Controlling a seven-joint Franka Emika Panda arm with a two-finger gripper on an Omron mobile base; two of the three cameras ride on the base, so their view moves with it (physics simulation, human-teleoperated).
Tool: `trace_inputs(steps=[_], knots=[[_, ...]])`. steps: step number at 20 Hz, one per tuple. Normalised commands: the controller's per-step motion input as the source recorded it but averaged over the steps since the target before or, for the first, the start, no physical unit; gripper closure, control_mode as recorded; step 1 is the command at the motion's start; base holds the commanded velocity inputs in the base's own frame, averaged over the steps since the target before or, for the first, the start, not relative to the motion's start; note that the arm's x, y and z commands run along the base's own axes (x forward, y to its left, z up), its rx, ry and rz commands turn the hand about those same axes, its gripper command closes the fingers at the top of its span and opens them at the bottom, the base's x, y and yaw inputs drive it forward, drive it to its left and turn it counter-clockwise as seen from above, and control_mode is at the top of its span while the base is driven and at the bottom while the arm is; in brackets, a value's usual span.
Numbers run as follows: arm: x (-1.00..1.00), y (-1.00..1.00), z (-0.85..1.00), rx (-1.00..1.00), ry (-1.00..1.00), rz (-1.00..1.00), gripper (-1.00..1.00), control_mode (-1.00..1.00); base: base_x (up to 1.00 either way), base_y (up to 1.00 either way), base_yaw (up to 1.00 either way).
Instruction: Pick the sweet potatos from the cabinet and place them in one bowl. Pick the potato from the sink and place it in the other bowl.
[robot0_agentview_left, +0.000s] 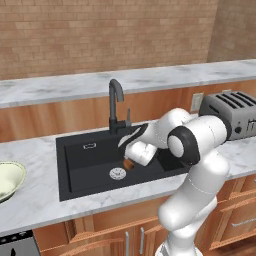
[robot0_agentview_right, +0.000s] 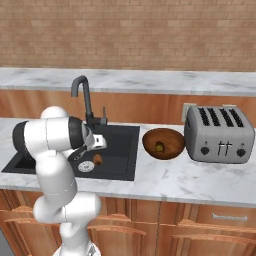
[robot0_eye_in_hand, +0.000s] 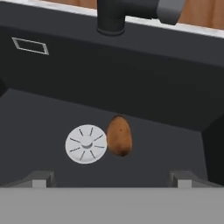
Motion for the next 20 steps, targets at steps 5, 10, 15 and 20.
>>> trace_inputs(steps=[5, 10, 15, 20], knots=[[0.02, -0.02, -0.13, 0.00, 0.00, 0.00, -1.00, -1.00, 0.00, 0.00, 0.00], [0.13, 0.00, -0.31, -0.02, 0.09, 0.00, -1.00, -1.00, 0.00, 0.00, 0.00], [0.03, 0.00, -0.16, 0.00, 0.07, 0.00, -1.00, -1.00, 0.00, 0.00, 0.00], [0.00, 0.01, -0.04, 0.00, 0.01, 0.00, -1.00, -1.00, 0.00, 0.00, 0.00]])
